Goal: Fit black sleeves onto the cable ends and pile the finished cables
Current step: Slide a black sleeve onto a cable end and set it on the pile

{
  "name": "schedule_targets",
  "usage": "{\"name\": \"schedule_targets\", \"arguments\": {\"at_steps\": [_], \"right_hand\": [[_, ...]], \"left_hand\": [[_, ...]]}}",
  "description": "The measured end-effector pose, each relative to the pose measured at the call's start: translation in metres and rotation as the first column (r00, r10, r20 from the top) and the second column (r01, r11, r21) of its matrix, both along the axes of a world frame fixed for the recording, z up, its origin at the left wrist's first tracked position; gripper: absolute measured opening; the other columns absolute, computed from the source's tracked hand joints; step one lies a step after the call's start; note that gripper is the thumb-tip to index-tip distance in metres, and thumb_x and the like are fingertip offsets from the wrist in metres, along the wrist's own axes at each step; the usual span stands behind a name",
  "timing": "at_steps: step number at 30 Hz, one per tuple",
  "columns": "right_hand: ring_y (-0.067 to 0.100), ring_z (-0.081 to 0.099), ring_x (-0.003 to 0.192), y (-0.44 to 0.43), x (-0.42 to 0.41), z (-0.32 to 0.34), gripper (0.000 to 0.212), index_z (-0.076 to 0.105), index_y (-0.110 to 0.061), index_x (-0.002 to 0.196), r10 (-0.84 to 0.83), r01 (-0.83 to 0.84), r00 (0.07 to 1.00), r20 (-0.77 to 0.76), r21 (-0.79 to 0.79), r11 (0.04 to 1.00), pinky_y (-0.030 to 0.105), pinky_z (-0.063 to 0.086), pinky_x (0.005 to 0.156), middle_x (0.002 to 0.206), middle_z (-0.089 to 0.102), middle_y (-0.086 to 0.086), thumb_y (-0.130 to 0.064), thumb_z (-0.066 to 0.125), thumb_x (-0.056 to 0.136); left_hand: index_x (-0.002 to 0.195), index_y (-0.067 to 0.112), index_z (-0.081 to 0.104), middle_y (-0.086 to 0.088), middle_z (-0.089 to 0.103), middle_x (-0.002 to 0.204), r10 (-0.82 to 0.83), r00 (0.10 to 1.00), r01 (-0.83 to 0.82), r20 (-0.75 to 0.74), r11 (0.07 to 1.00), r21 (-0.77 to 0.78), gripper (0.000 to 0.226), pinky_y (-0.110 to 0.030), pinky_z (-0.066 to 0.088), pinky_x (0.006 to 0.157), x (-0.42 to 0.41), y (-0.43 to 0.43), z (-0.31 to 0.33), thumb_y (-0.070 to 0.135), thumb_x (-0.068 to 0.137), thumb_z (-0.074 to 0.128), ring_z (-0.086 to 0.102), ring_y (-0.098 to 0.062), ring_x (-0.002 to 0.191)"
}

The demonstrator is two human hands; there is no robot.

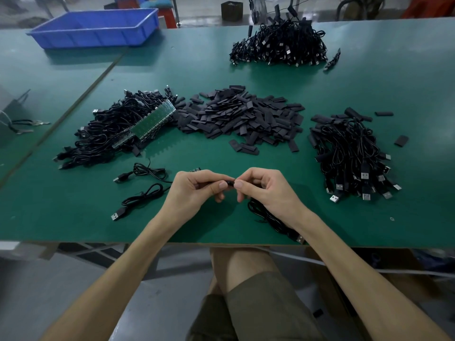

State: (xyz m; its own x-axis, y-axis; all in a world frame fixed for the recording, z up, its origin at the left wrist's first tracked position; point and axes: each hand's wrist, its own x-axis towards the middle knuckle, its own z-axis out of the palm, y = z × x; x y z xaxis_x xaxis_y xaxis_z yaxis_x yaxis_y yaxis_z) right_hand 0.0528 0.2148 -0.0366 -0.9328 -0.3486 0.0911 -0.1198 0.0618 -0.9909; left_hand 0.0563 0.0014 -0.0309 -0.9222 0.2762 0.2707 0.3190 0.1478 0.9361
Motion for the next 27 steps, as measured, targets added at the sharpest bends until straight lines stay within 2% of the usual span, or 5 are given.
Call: {"name": "schedule_targets", "arguments": {"at_steps": [4,16,23,27], "right_hand": [[0.013,0.066,0.073,0.0006,-0.0007,0.0001,0.009,0.071,-0.003,0.093,0.013,-0.013,1.0,0.01,-0.004,1.0,0.025,0.053,0.078,0.073,0.073,0.003,-0.01,0.069,0.098],[0.008,0.067,0.071,0.0008,-0.0013,0.0001,0.009,0.072,-0.01,0.089,0.045,-0.045,0.999,0.012,0.0,0.999,0.017,0.051,0.076,0.071,0.073,0.002,-0.012,0.07,0.098],[0.009,0.066,0.071,-0.0007,-0.0003,0.0008,0.011,0.071,-0.008,0.089,0.032,-0.032,0.999,0.007,-0.006,0.999,0.019,0.051,0.076,0.072,0.073,0.003,-0.014,0.07,0.098],[0.013,0.064,0.071,-0.0015,0.0002,0.0019,0.013,0.07,-0.007,0.088,0.019,-0.019,1.0,0.007,0.0,1.0,0.024,0.052,0.078,0.072,0.073,0.004,-0.015,0.068,0.099]], "left_hand": [[0.105,0.002,0.077,-0.008,0.074,0.08,0.009,1.0,-0.009,-0.012,1.0,-0.024,0.017,-0.032,0.057,0.072,-0.0005,-0.0001,-0.0009,0.002,0.09,0.07,0.068,-0.024,0.066],[0.103,0.007,0.077,0.0,0.075,0.086,-0.003,0.999,0.0,-0.046,0.998,-0.064,0.015,-0.022,0.055,0.073,-0.0004,-0.0004,-0.0022,0.004,0.089,0.072,0.07,-0.015,0.071],[0.103,0.004,0.076,-0.006,0.075,0.085,0.006,0.999,-0.008,-0.035,0.998,-0.055,0.015,-0.024,0.055,0.073,-0.0005,-0.0008,-0.0012,0.004,0.089,0.072,0.069,-0.018,0.069],[0.104,0.003,0.076,-0.01,0.075,0.088,-0.003,1.0,0.003,-0.016,1.0,-0.027,0.016,-0.025,0.056,0.074,0.0007,-0.0004,0.0,0.002,0.089,0.072,0.068,-0.02,0.071]]}}
